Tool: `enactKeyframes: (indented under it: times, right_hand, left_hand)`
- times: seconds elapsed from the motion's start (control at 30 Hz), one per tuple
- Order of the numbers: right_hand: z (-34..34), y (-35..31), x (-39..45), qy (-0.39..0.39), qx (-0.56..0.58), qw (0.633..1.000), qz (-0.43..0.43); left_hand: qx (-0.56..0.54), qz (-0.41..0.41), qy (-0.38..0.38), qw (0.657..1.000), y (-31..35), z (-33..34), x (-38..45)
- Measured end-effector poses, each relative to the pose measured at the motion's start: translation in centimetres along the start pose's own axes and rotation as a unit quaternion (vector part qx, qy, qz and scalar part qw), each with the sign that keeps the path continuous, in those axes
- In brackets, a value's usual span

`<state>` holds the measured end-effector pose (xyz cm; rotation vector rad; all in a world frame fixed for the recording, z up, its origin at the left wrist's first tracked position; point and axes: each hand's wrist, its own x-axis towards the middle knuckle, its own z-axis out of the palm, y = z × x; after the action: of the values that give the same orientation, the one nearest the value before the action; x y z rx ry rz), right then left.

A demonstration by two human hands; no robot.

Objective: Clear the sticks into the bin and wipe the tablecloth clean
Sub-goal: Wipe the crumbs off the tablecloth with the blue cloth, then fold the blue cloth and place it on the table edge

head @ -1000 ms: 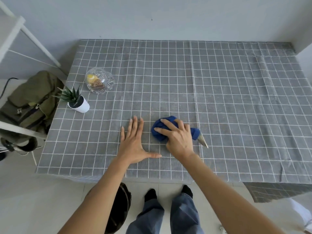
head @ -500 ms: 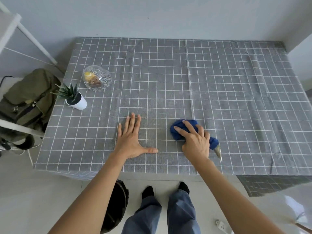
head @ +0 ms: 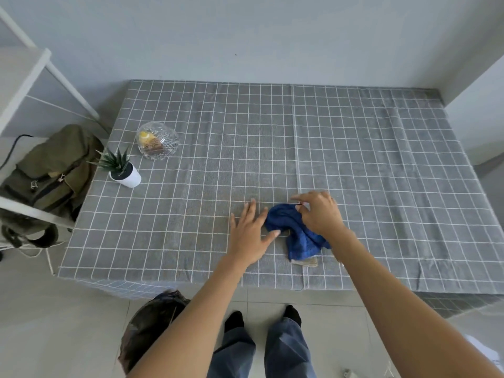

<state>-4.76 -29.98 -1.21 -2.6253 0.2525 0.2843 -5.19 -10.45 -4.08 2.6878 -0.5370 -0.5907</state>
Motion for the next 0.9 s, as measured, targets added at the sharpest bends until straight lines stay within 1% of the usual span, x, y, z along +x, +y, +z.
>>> enactKeyframes:
  times: [0.13, 0.2, 0.27, 0.33, 0.4, 0.47, 0.57, 0.7, 0.8, 0.9]
  right_hand:
    - [-0.6, 0.0, 0.5, -0.038, -0.033, 0.999, 0.0]
    - [-0.8, -0.3, 0.6, -0.046, -0.051, 0.998, -0.009]
    - [-0.8, -0.5, 0.3, -0.056, -0.046, 0.997, -0.023]
    - [-0.8, -0.5, -0.2, -0.063, -0.028, 0.997, -0.034]
    - [-0.9, -0.2, -1.1, -0.056, -0.012, 0.997, -0.049]
    - [-1.2, 0.3, -2.0, -0.045, 0.001, 0.997, -0.058]
    - [-1.9, 1.2, -2.9, -0.049, -0.002, 0.997, -0.066]
    - [-3.8, 2.1, -3.3, -0.064, -0.064, 0.992, -0.091]
    - [-5.5, 2.4, -3.6, -0.032, -0.08, 0.991, -0.102]
    - [-7.5, 3.1, -4.1, 0.027, -0.039, 0.993, -0.104]
  left_hand:
    - [-0.049, -0.029, 0.075, 0.996, 1.7, -0.3, 0.7]
    - [-0.049, -0.028, 0.096, 0.994, 1.8, -0.2, 0.7]
    - [-0.056, -0.023, 0.11, 0.992, 2.1, 0.2, 0.5]
    - [-0.099, -0.029, 0.136, 0.985, 2.7, 0.4, 0.1]
    - [-0.159, -0.052, 0.16, 0.973, 3.4, 0.3, -0.3]
    - [-0.172, -0.072, 0.165, 0.969, 4.2, -0.1, -0.7]
    - [-0.17, -0.089, 0.157, 0.969, 5.1, -0.5, -1.3]
    - [-0.165, -0.115, 0.119, 0.972, 5.8, -0.8, -2.0]
    - [-0.179, -0.107, 0.107, 0.972, 6.3, -1.5, -1.9]
    - [-0.221, -0.072, 0.116, 0.966, 7.7, -3.1, -1.9]
